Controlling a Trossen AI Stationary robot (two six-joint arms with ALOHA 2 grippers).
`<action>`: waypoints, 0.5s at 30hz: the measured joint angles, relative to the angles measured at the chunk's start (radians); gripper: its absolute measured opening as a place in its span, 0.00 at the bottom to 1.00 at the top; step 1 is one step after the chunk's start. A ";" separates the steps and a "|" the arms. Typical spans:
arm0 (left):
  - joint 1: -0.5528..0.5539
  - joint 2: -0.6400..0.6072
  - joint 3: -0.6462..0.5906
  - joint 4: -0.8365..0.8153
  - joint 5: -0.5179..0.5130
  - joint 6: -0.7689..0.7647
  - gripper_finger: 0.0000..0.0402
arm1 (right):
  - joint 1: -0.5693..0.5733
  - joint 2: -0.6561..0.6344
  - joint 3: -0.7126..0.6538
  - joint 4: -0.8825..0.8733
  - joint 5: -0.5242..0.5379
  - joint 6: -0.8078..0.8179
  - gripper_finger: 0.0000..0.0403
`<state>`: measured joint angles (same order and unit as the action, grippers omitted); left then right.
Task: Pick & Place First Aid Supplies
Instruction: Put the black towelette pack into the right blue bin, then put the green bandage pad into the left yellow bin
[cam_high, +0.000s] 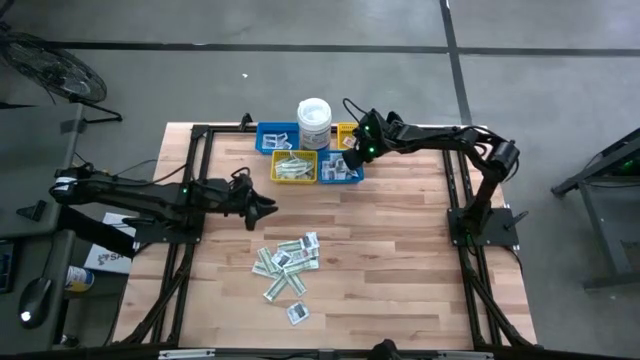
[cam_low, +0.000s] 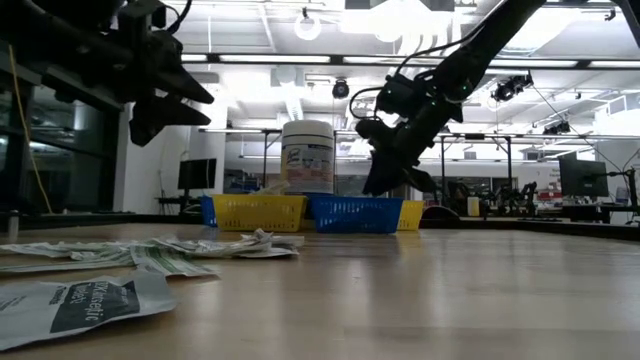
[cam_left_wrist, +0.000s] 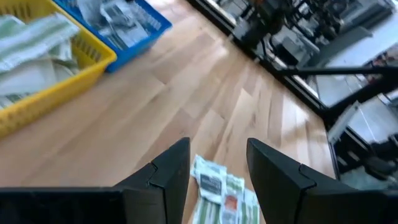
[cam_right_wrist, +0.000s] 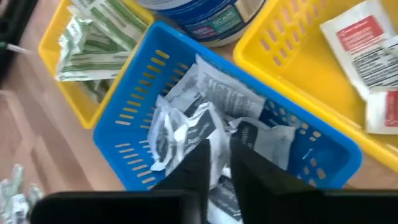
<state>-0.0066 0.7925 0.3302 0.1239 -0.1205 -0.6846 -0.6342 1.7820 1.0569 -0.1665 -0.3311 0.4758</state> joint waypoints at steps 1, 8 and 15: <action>0.000 0.000 0.000 -0.006 0.009 0.000 0.40 | 0.000 -0.001 0.000 0.001 -0.012 0.009 0.16; 0.000 0.014 0.000 -0.083 0.064 -0.009 0.40 | -0.001 -0.030 0.000 0.000 -0.045 0.022 0.39; 0.000 0.056 0.001 -0.151 0.156 -0.030 0.40 | -0.001 -0.118 0.000 -0.068 -0.042 0.016 0.50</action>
<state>-0.0063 0.8485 0.3313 -0.0272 0.0352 -0.7147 -0.6350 1.6638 1.0573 -0.2345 -0.3728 0.4917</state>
